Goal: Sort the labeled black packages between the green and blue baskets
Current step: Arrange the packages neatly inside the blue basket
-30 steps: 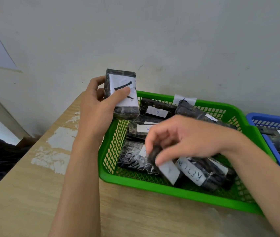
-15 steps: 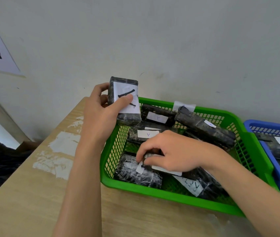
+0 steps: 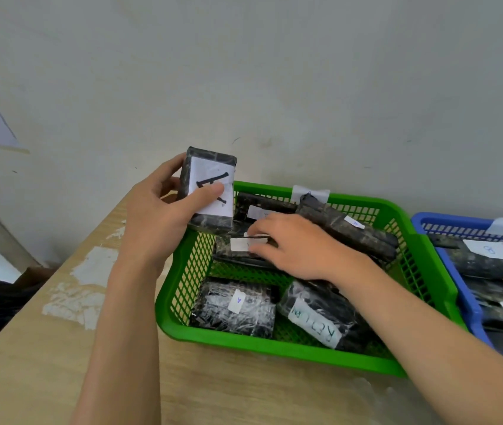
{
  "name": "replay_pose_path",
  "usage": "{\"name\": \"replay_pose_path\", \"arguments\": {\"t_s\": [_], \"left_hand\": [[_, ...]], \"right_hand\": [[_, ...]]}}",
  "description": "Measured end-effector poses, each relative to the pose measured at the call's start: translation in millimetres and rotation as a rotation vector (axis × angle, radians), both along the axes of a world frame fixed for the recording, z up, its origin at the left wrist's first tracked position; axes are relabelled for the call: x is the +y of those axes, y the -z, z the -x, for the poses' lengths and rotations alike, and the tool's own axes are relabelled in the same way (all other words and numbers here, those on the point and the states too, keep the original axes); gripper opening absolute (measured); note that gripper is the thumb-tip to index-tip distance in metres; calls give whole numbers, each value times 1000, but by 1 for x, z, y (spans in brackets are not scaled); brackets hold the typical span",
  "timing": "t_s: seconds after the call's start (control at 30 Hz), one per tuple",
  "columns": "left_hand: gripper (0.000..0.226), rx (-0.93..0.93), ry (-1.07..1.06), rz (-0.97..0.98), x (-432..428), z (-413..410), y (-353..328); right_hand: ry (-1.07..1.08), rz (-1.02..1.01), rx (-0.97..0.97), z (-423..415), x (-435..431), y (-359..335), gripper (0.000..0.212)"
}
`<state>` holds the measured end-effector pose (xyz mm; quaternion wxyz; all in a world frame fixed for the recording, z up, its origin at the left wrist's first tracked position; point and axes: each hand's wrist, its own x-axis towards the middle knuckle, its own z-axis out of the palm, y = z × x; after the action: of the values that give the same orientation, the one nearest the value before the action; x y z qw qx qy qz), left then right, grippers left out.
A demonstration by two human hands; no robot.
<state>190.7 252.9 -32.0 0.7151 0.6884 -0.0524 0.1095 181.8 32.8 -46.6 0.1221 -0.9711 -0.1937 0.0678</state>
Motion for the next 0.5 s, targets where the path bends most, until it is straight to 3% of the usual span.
{"name": "replay_pose_path", "arguments": {"t_s": [0.33,0.5], "left_hand": [[56,-62,14,-50,-6,6,-1],[59,-57,89,-68,-11,10,0]], "right_hand": [[89,73,-35,2,7,5,47],[123,107,-109,13,14,8,33]]}}
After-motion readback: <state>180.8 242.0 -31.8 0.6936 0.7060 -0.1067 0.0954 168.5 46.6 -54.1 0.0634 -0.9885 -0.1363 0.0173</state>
